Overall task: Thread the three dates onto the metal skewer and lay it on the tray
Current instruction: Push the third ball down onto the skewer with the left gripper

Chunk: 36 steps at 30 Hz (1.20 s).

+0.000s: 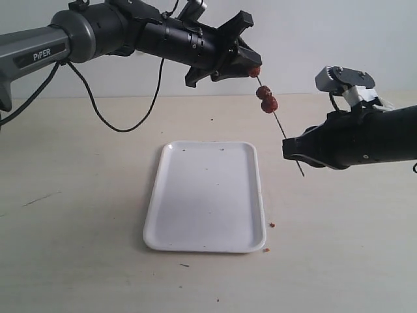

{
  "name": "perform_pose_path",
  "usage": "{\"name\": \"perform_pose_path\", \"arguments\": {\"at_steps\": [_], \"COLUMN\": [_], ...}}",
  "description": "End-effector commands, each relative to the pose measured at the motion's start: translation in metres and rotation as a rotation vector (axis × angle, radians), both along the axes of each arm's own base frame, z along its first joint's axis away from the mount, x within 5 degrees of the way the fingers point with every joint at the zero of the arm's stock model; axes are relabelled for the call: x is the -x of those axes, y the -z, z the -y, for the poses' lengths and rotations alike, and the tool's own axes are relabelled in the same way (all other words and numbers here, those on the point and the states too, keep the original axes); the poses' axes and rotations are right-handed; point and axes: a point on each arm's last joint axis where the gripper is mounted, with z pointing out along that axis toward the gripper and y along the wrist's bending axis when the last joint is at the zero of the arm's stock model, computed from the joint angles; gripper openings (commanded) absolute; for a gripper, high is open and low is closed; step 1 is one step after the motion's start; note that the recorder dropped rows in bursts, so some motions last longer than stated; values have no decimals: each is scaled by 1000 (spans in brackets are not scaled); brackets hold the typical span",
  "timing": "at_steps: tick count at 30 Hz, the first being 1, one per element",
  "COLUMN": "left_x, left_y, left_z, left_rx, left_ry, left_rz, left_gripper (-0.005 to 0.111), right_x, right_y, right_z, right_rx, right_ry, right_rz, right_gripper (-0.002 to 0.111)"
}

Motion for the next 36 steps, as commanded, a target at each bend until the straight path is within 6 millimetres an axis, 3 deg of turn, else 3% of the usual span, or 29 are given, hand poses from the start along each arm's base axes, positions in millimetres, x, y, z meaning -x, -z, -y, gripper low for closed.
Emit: {"name": "perform_pose_path", "arguments": {"at_steps": [1, 9, 15, 17, 24, 28, 36], "left_x": [5, 5, 5, 4, 6, 11, 24], "left_y": [-2, -2, -2, -2, -9, -12, 2], "left_z": [4, 4, 4, 4, 3, 1, 0], "left_rx": [-18, -29, -26, -26, -54, -128, -193], "left_ry": [27, 40, 33, 28, 61, 118, 276], "left_rz": [11, 36, 42, 49, 124, 166, 127], "left_gripper": [34, 35, 62, 64, 61, 50, 36], "right_x": [-15, -23, -22, -21, -20, -20, -20], "right_y": [-6, -15, -15, -14, -10, -9, -9], "right_z": [0, -2, -3, -3, 1, 2, 2], "right_rx": [-23, -39, -33, -33, 5, 4, -31], "right_ry": [6, -7, -28, -35, 0, 31, 70], "right_rz": [33, 65, 65, 53, 4, -15, -41], "right_gripper": [0, 0, 0, 0, 0, 0, 0]}}
